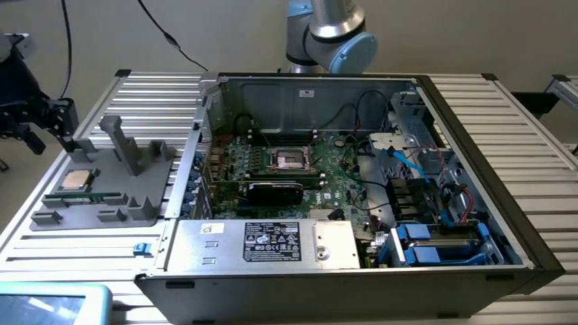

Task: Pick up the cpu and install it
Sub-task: 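Pick up the cpu and move it towards the insertion slot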

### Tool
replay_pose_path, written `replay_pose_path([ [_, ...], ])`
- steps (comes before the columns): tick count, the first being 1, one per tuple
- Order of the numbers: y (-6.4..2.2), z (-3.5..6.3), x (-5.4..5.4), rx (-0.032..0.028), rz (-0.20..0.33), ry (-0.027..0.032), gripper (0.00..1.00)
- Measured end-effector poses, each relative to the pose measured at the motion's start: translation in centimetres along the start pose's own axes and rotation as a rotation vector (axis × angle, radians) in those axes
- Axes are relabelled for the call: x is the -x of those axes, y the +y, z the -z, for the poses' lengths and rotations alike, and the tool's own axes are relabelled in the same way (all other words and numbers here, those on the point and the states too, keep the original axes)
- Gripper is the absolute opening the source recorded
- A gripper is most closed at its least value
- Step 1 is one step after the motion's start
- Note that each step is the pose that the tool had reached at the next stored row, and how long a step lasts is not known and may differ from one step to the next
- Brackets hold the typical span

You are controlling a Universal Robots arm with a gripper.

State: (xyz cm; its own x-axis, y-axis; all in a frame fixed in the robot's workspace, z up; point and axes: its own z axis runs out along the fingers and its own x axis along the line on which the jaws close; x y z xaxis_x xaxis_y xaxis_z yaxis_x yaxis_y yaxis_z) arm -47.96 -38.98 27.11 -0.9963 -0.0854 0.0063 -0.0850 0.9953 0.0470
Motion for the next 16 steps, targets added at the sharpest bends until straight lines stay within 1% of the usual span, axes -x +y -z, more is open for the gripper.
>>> replay_pose_path([
  [10,-0.68,-1.80,0.0,0.0009,0.003,0.0000,0.55],
  [16,-0.82,-2.87,-0.1,0.0024,0.010,0.0003,0.55],
])
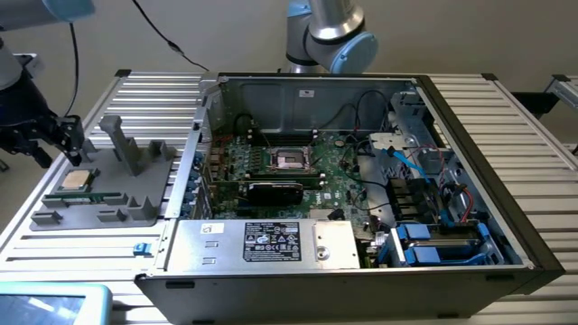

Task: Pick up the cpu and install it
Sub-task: 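Pick up the cpu and move it towards the insertion slot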

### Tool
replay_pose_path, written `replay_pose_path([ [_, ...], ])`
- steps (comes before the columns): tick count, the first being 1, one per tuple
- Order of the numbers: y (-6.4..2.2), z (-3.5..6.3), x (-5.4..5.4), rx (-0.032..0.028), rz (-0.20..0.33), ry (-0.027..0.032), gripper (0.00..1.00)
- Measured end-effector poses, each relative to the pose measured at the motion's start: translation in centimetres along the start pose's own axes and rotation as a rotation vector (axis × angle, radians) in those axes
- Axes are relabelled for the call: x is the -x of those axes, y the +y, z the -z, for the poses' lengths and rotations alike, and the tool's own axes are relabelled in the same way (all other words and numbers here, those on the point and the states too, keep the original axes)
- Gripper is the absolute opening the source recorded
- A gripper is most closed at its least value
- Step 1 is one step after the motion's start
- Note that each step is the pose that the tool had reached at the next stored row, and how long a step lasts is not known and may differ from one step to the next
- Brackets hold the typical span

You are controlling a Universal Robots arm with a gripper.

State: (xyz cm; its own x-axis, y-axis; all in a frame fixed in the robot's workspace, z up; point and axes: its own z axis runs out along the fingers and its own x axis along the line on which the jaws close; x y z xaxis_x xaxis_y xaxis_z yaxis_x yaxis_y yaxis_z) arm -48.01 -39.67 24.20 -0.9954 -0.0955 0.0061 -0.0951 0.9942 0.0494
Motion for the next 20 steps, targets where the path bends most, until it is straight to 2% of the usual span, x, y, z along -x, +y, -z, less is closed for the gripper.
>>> replay_pose_path([
  [9,-0.07,-1.65,-0.1,0.0013,0.013,0.0004,0.55],
  [12,-0.09,-2.19,-0.1,0.0013,0.015,0.0005,0.56],
  [13,-0.10,-2.37,-0.1,0.0013,0.016,0.0006,0.63],
  [20,-0.04,-3.65,-0.1,0.0026,0.018,0.0006,0.63],
])
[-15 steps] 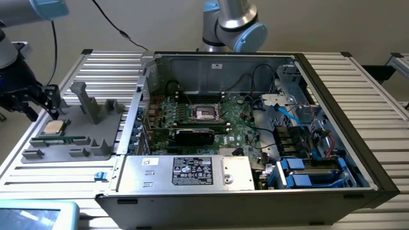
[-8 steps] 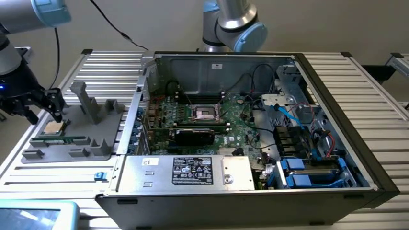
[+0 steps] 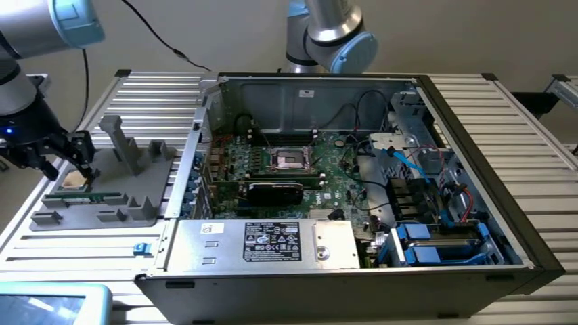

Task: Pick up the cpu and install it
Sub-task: 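Pick up the cpu and move it towards the insertion slot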

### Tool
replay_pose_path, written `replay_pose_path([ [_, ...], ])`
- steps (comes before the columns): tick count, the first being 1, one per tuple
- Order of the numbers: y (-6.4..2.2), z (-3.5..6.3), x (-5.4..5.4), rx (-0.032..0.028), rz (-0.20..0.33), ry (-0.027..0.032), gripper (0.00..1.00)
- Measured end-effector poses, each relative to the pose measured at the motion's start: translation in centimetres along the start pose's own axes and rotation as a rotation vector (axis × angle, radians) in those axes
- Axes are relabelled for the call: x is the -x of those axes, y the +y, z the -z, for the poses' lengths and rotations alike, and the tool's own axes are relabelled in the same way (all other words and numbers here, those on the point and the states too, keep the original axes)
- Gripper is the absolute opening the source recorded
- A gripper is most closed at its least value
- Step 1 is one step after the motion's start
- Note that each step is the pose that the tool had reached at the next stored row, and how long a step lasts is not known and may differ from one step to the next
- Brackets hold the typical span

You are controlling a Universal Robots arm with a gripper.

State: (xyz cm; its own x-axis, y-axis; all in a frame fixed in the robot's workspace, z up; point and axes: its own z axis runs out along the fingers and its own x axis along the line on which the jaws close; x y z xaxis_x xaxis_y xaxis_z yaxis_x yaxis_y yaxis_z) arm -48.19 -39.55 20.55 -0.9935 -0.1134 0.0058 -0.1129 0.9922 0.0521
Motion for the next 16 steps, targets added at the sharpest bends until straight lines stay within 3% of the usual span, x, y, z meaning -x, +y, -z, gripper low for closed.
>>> replay_pose_path([
  [5,0.69,-0.96,0.1,0.0021,0.000,-0.0004,0.63],
  [9,0.78,-1.67,-0.4,0.0020,0.000,-0.0005,0.63],
  [16,0.77,-1.77,-0.4,0.0021,0.000,-0.0005,0.63],
])
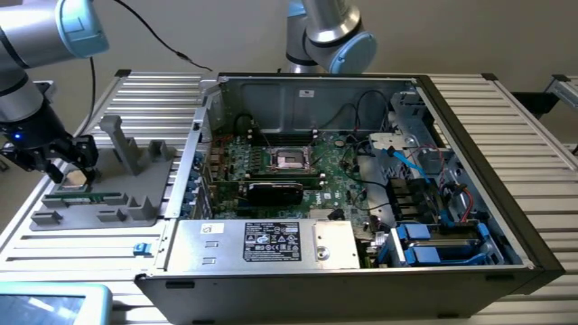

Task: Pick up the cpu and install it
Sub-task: 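Pick up the cpu and move it towards the insertion slot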

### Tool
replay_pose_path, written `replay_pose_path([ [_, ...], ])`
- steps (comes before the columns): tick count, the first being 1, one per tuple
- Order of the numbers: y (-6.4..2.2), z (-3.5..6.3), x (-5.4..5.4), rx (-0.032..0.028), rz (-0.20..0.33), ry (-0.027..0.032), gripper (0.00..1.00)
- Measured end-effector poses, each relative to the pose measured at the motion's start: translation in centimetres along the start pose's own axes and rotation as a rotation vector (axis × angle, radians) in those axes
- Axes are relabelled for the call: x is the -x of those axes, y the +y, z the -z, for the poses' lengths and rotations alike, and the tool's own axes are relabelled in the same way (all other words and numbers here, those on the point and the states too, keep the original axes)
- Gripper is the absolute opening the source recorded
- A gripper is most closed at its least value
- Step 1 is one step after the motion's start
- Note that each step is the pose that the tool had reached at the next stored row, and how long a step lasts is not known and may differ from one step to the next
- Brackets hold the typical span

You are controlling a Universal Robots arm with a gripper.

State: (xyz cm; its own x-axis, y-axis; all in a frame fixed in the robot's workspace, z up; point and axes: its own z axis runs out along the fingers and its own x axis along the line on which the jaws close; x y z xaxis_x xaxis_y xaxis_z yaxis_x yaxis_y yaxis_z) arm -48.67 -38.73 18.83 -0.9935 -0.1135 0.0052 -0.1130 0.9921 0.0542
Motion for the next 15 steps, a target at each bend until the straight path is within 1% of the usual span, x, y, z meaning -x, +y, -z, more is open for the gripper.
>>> replay_pose_path([
  [4,0.11,-0.27,-0.02,0.0006,0.000,0.0002,0.63],
  [12,0.15,-0.31,-0.01,0.0007,0.000,0.0000,0.63],
  [14,0.16,-0.30,-0.02,0.0007,-0.001,0.0002,0.61],
  [15,0.16,-0.30,-0.02,0.0007,-0.001,0.0001,0.55],
])
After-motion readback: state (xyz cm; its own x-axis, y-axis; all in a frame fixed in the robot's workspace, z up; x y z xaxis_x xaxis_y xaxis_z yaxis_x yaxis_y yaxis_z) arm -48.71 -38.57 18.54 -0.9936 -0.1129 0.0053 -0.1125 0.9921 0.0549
